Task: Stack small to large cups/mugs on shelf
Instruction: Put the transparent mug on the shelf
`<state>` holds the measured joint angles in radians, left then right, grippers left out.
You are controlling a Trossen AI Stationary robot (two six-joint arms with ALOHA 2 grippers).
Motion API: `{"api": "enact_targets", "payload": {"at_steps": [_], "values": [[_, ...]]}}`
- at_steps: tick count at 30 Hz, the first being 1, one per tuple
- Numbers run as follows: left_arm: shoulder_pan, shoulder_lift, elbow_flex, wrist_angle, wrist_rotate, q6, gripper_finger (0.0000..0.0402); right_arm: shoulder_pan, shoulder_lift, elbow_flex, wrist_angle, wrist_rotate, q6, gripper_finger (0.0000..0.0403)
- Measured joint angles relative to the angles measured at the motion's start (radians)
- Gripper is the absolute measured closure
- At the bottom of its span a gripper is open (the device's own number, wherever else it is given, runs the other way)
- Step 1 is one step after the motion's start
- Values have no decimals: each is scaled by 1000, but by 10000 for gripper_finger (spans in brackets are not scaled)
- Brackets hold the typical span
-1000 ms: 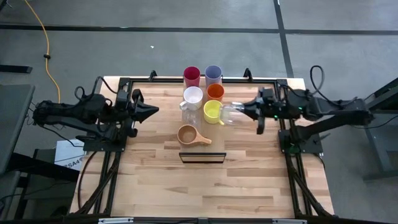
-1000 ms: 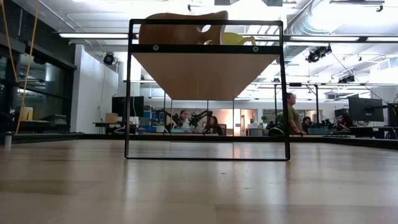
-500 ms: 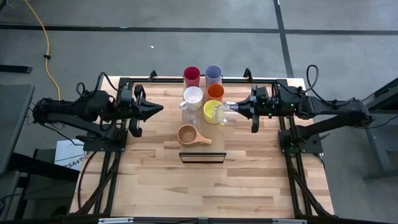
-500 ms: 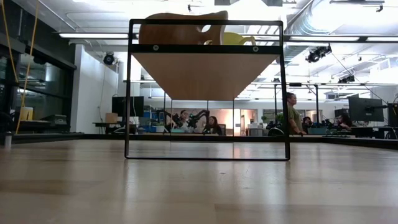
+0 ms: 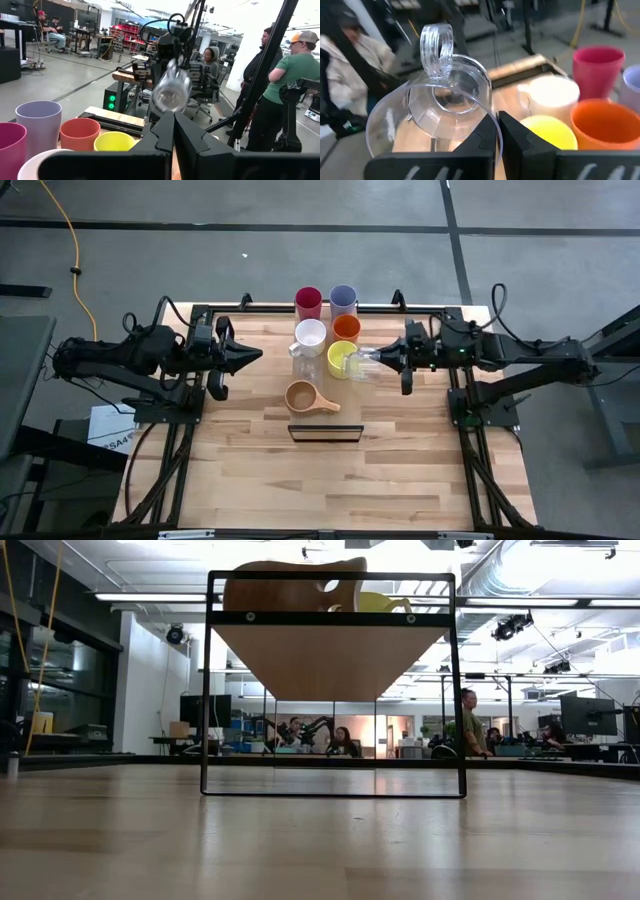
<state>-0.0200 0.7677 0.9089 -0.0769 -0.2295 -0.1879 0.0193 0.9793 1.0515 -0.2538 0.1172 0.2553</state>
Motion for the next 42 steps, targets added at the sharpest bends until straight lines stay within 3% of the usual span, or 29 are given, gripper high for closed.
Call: {"api": "enact_targets", "payload": {"at_steps": [5,11,15,28,42], "values": [[0,0,0,-1,2,0,401,14,96,179,-277,16,27,403],[0,0,0,-2,1,-1,402,53,320,450,-790,13,21,403],[0,0,0,-1,1,0,402,78,431,530,-966,-4,24,403],[0,0,-1,0,1,-3,402,94,581,545,-987,-5,176,403],[0,0,-1,0,0,-3,402,92,601,546,-946,-4,236,403]]}}
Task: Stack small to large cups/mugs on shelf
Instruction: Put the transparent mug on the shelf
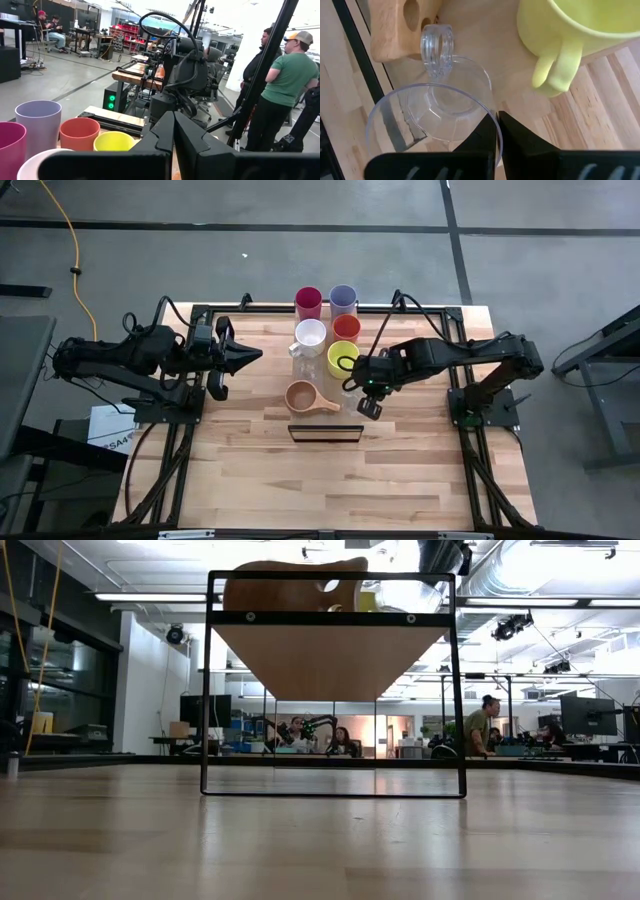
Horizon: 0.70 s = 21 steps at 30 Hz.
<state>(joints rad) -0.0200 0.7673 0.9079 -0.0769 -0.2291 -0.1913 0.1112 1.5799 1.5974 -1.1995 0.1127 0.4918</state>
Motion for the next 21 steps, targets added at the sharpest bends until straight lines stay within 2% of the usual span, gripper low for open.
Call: {"api": "enact_targets", "payload": {"at_steps": [21], "values": [[0,0,0,0,-1,0,402,0,0,-3,13,1,67,403]]}}
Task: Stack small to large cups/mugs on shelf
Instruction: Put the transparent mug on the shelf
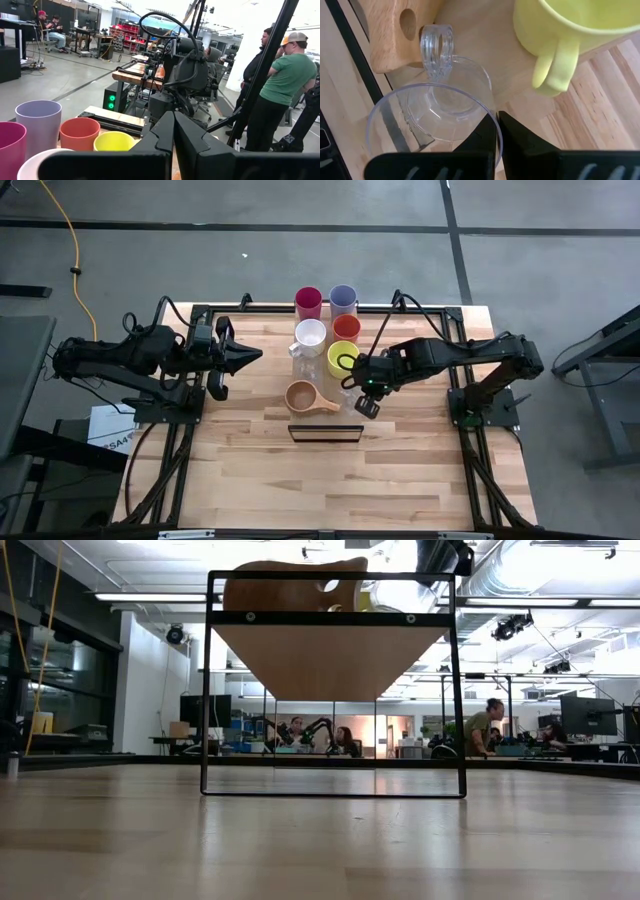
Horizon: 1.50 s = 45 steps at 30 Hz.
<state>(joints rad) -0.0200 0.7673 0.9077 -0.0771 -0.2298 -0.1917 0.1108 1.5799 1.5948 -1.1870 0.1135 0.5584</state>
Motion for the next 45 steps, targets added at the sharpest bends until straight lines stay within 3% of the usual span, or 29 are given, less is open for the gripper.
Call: {"api": "enact_targets", "payload": {"at_steps": [29,45], "values": [[0,0,0,0,0,0,402,-5,29,2,24,1,29,402],[0,0,0,1,0,0,402,-13,29,34,20,53,37,328]]}}
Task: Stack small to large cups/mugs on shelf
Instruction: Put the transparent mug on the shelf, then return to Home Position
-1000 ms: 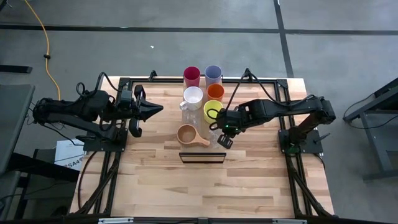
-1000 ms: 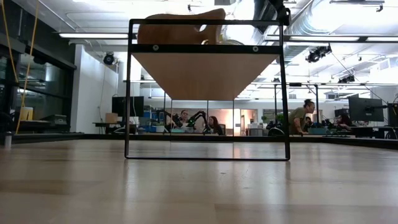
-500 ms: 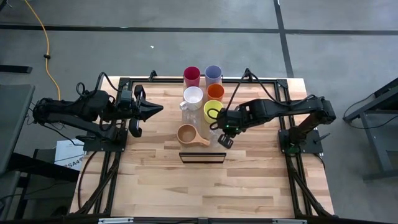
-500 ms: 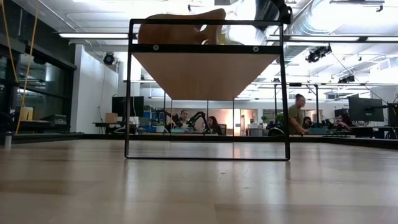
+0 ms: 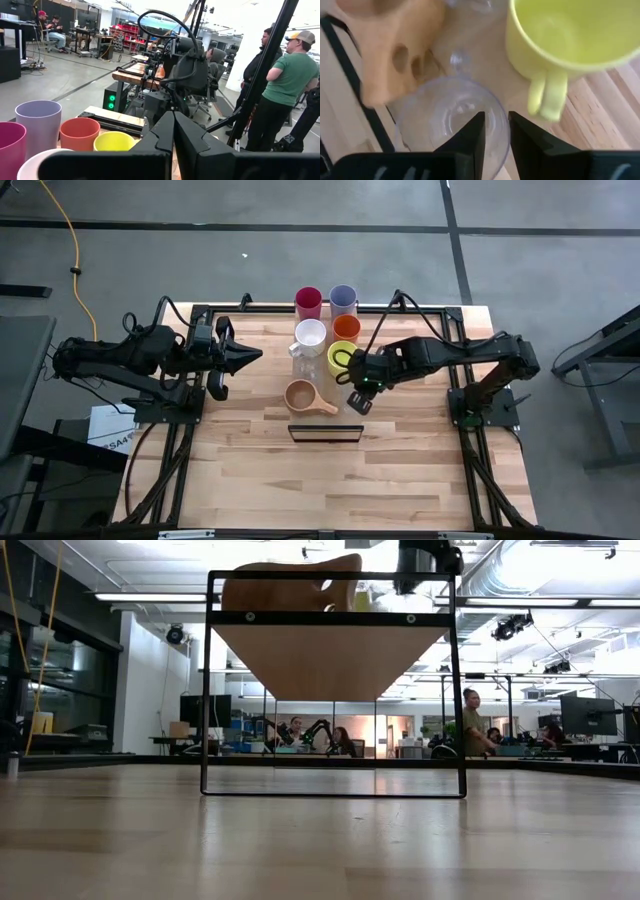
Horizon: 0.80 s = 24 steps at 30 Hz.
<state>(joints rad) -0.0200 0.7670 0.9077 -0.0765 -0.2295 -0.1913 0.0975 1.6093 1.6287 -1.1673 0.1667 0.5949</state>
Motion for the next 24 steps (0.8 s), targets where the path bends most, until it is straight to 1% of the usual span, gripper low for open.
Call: {"api": "enact_targets", "payload": {"at_steps": [6,14,18,22,24], "values": [[0,0,0,0,0,0,402,0,0,1,99,-1,-10,322],[0,0,0,0,0,0,401,-8,-13,1,120,-2,-50,322],[0,0,0,0,0,0,402,-4,-67,1,135,21,-107,322],[0,0,0,0,0,0,402,22,-135,1,135,78,-191,322],[0,0,0,0,0,0,402,36,-174,-16,142,81,-238,322]]}}
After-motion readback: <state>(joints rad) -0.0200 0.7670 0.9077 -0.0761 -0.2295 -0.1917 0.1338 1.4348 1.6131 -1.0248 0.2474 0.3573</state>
